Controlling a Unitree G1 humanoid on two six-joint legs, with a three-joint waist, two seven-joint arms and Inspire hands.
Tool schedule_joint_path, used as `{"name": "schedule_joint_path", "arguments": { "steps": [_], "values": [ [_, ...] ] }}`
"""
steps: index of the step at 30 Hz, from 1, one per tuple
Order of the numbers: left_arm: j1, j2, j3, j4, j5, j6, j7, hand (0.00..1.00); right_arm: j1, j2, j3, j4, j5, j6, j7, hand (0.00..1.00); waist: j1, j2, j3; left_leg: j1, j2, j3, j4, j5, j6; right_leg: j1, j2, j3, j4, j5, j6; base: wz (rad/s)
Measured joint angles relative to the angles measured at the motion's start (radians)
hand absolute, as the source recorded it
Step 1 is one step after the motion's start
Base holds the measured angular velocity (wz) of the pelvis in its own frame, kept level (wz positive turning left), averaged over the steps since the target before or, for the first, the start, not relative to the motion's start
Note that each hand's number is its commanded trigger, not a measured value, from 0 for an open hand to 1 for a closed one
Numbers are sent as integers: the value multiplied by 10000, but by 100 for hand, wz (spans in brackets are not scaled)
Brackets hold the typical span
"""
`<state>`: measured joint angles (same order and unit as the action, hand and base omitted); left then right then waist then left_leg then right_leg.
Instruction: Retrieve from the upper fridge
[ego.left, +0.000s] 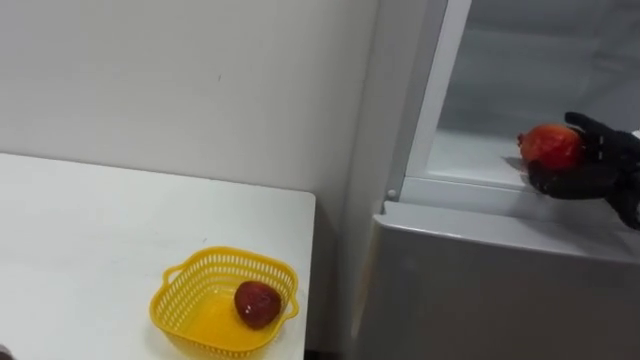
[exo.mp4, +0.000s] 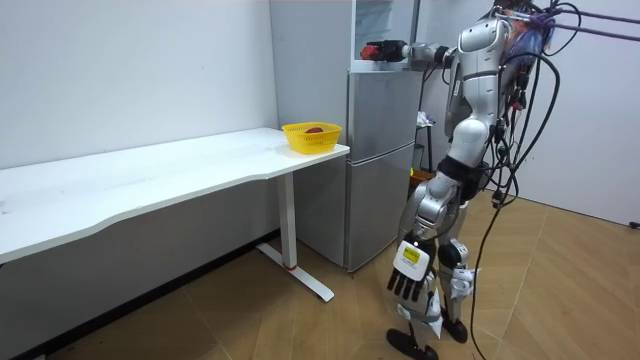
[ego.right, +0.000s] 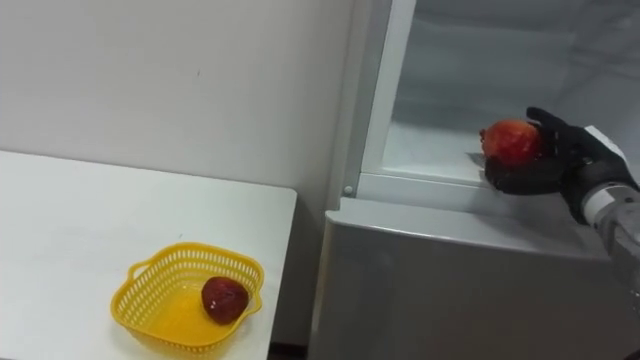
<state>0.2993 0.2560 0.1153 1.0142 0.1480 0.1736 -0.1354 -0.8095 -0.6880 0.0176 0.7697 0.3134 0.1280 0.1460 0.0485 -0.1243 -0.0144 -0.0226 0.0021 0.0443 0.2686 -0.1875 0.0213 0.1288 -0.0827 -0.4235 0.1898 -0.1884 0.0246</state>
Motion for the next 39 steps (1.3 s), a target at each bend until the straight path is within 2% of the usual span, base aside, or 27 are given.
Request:
{"name": "schedule_joint_path", "arguments": {
  "steps": [3, 4, 6, 16, 21, 24, 32, 39],
  "values": [
    [0, -1, 0, 0, 0, 0, -5, 0, 0, -110, 0, 0, 4, -1, 123, 0, 65, 20, 12, 11, 2, 16, -3, 0, 0, 2, -1, 21, 0, 0, 0, 0],
    [4, -1, 0, 1, 0, 0, -6, 0, 0, -117, 0, 1, 3, -2, 129, 54, 72, 19, 12, 13, 1, 19, -3, 0, 0, 1, -1, 25, 0, 0, 0, 0],
    [17, -2, 0, 2, 1, 1, -29, 0, 1, -148, 0, 2, 2, 0, 185, 100, 100, 10, 14, -11, 1, 19, -4, 0, 0, 4, -1, 27, 1, 0, 0, 0],
    [24, -8, 1, 6, -1, 5, -74, 0, -20, -349, -57, 7, 11, -56, 11, 100, 110, -87, 34, -20, 1, 7, -21, -1, 0, 12, 6, 9, -8, 0, 0, 0],
    [38, -6, 10, 69, 1, 1, -75, 0, -26, -355, -110, 12, -15, -49, -40, 100, 104, -254, 88, -35, 1, -13, -25, -1, -2, 2, 16, 9, -20, -1, 0, 0],
    [3, -7, 9, 76, 6, 3, -69, 0, -40, -369, -113, 45, -35, -59, -177, 100, 116, -285, 87, -43, 0, -30, -20, -3, -3, -7, 18, 5, -26, -1, 0, 3],
    [-91, -4, 9, 90, 8, -8, 10, 0, -66, -375, -100, 94, 74, -57, -42, 100, 120, -238, 90, -20, 0, -41, -21, -2, -4, -16, 21, 36, -35, -1, 0, 1],
    [-135, -5, 7, 146, -4, -16, 14, 0, -87, -375, -102, 402, 181, -316, 84, 100, 124, -214, 58, -13, -1, -46, -15, -1, -5, 5, 27, 72, -32, -1, 0, 0]
  ]
}}
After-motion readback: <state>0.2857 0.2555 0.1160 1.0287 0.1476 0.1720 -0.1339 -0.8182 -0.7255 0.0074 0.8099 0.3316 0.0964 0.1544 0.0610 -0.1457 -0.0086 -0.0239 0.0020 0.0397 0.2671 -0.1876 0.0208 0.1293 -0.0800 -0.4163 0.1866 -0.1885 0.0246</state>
